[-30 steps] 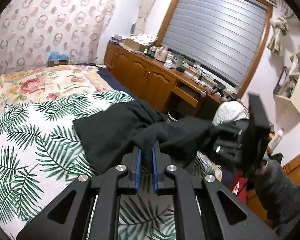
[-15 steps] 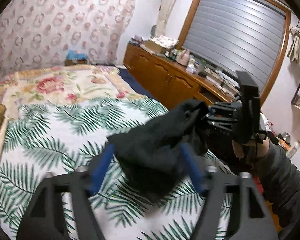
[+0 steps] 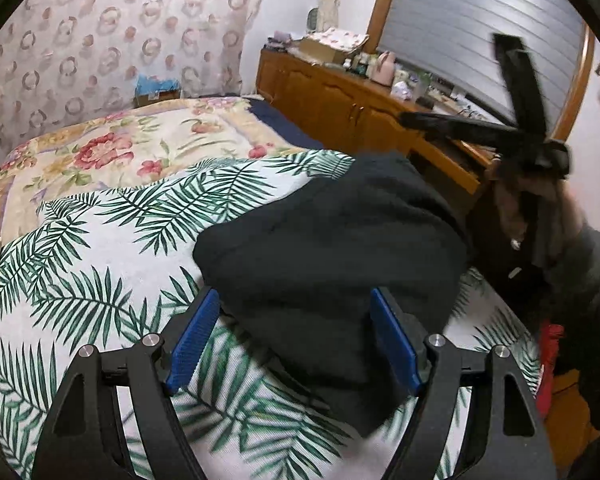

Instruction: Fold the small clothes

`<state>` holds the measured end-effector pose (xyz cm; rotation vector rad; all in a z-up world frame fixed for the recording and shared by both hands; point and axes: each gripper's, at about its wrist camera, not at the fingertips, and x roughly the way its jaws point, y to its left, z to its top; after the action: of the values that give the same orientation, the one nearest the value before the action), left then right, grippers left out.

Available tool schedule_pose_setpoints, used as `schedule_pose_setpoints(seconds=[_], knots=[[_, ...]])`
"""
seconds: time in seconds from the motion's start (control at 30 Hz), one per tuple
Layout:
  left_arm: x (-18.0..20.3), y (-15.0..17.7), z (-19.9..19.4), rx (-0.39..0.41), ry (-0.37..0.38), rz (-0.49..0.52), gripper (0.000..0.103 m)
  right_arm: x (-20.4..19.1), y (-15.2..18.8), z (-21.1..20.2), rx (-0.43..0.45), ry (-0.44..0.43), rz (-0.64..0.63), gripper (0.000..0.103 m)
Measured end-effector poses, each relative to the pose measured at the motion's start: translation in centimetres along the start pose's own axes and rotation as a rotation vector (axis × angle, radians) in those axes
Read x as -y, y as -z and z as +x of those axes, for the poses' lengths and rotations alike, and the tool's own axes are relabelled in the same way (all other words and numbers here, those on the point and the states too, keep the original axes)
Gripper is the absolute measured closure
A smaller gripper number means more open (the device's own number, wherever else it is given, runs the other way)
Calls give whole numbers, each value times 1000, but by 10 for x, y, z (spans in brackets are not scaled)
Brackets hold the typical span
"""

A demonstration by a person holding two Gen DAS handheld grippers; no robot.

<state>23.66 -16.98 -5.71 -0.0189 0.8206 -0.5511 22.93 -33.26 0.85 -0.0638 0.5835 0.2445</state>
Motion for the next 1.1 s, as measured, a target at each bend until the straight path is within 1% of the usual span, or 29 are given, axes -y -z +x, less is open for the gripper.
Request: schedule_pose_setpoints(seconds=[0.1, 0.17, 0.23, 0.33, 0.4, 0.47, 0.5, 0.53, 0.57, 0.63, 0.67, 0.7, 0.73, 0.8, 0.83, 0.87, 0.9, 0.97, 1.0, 1.03, 1.07, 1.1], knots=[[-6, -3, 4, -3, -16, -13, 25, 9, 9, -15, -2, -35, 29, 52], [-11, -3, 3, -2, -17, -32, 25, 11, 20, -25, -16, -57, 28, 48], [-13, -1, 0, 0, -13, -45, 25, 11, 35, -35, -48, -89, 25, 47], [-13, 4, -3, -1, -1, -57, 25, 14, 53, -50, -82, -99, 17, 47], [-12, 7, -5, -2, 9, -58, 25, 22, 58, -60, -116, -122, 18, 47], [-6, 11, -9, -4, 20, -49, 25, 27, 67, -67, -146, -124, 14, 47], [-4, 12, -10, -5, 24, -45, 25, 31, 63, -64, -164, -125, 12, 47], [-1, 14, -11, -6, 29, -38, 25, 34, 69, -66, -187, -132, 6, 47], [1, 16, -12, -7, 31, -34, 25, 34, 66, -65, -207, -140, -5, 47], [6, 17, -10, -15, 31, -19, 25, 39, 71, -64, -251, -154, -28, 47], [7, 17, -9, -18, 27, -14, 25, 37, 70, -59, -269, -153, -35, 49], [8, 17, -6, -23, 23, -13, 25, 32, 66, -49, -280, -151, -46, 54], [8, 18, -4, -27, 22, -17, 25, 32, 65, -46, -286, -157, -61, 65], [8, 19, 0, -32, 16, -17, 25, 30, 61, -38, -290, -151, -79, 68], [10, 20, 1, -34, 12, -13, 25, 30, 57, -35, -301, -157, -97, 77], [11, 20, 3, -36, 7, -9, 25, 32, 54, -33, -295, -164, -96, 92], [11, 20, 4, -38, 1, -6, 25, 33, 50, -34, -278, -166, -103, 98], [10, 20, 7, -39, -13, -1, 25, 37, 44, -38, -249, -141, -118, 99], [8, 21, 8, -37, -28, 3, 25, 41, 42, -41, -243, -75, -132, 99], [7, 21, 10, -36, -44, 5, 25, 47, 38, -43, -244, 25, -142, 99], [5, 22, 12, -38, -50, 1, 25, 56, 34, -47, -245, 55, -128, 99], [2, 23, 14, -43, -49, -9, 25, 62, 30, -51, -242, 22, -105, 99]])
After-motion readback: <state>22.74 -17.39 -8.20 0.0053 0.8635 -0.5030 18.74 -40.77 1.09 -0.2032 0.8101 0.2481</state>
